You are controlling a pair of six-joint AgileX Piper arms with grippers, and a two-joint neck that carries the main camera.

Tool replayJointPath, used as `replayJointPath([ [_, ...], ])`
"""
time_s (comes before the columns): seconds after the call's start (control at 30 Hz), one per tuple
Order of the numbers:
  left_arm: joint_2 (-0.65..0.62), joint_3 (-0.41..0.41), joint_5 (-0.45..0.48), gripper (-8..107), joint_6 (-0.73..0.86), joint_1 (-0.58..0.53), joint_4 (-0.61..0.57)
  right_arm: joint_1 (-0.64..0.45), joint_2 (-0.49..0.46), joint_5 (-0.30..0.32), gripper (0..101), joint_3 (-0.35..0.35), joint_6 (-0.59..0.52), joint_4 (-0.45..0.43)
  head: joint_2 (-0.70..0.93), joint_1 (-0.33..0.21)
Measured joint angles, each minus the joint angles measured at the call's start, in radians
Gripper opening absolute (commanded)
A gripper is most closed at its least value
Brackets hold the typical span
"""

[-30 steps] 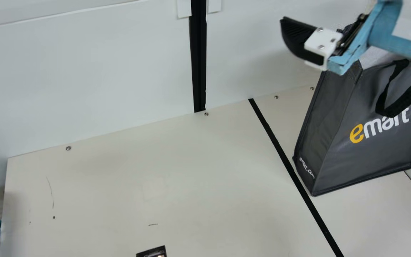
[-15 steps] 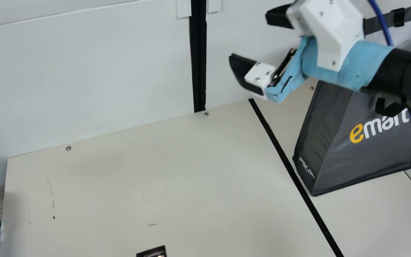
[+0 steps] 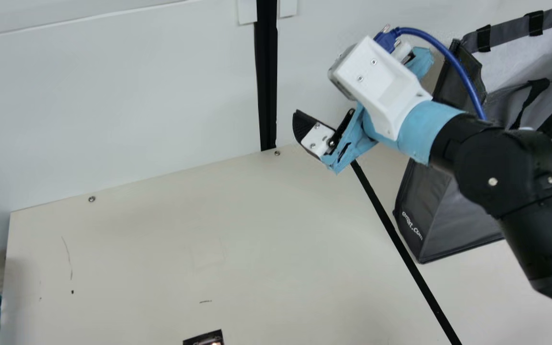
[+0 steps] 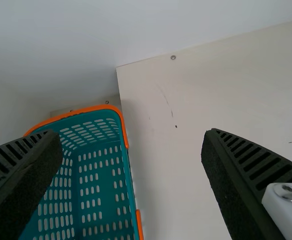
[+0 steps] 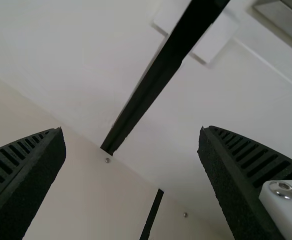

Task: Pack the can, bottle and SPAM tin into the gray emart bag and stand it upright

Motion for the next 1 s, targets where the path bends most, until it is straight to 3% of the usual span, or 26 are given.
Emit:
replayJointPath([
  [0.17,0.000,0.000,0.000,90,0.000,0.000,0.000,0.040,-0.020,-0.021,95,0.046,0.158,-0.170,-0.002,0.000],
  [0.6,0.000,0.000,0.000,90,0.000,0.000,0.000,0.140,-0.066,-0.007,95,0.137,0.533,-0.554,-0.002,0.000],
  [0.83,0.000,0.000,0.000,90,0.000,0.000,0.000,0.188,-0.109,-0.002,95,0.212,0.670,-0.668,0.000,0.000],
  [1.0,0.000,0.000,0.000,90,0.000,0.000,0.000,0.210,-0.147,-0.021,95,0.276,0.687,-0.668,-0.002,0.000],
])
